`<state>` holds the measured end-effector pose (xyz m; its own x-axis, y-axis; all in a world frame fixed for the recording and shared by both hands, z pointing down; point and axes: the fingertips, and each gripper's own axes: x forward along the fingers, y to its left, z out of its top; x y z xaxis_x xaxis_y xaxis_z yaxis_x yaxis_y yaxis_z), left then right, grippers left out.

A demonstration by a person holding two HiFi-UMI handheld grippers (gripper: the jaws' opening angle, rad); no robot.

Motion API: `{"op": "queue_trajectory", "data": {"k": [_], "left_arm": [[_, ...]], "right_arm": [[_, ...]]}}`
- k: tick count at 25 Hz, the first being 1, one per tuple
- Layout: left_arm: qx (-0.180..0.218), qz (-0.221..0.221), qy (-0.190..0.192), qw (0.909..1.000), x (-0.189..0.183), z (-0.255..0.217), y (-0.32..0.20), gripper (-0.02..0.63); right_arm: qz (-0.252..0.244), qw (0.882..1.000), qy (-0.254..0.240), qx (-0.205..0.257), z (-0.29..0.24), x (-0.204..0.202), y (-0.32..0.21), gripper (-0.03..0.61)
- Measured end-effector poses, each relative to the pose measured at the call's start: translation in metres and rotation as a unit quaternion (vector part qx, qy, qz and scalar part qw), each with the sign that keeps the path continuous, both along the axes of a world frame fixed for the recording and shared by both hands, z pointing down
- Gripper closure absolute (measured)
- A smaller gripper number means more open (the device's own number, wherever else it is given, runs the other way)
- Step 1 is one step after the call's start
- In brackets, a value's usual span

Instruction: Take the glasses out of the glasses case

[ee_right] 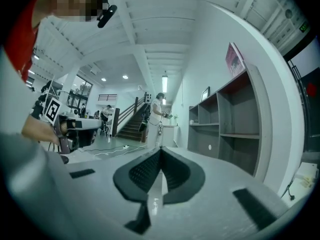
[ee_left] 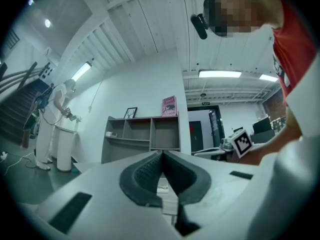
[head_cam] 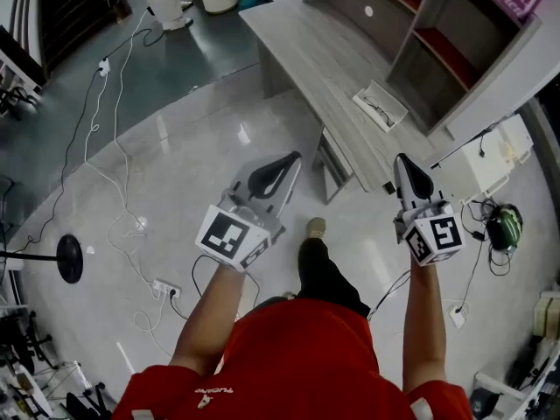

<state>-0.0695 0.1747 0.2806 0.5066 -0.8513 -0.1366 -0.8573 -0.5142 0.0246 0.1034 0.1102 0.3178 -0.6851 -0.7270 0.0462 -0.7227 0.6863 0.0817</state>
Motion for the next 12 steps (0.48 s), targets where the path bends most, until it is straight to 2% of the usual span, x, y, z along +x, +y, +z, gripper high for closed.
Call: {"op": "queue_trajectory", "data": {"k": [5, 12], "left_arm": [[0.002, 0.004, -0.021, 0.9998, -0.006, -0.001, -0.076, 0.603], [-0.006, 0.034, -0.022, 0.9992, 0.009, 0.001, -0.186, 0.603]], "right_arm": [[0.015, 1.000, 0.012, -0.002, 0.019, 0.002, -0.079, 0.574], [0.015, 0.996, 0.068, -0.051, 0.065, 0.014, -0.186, 0.574]]}}
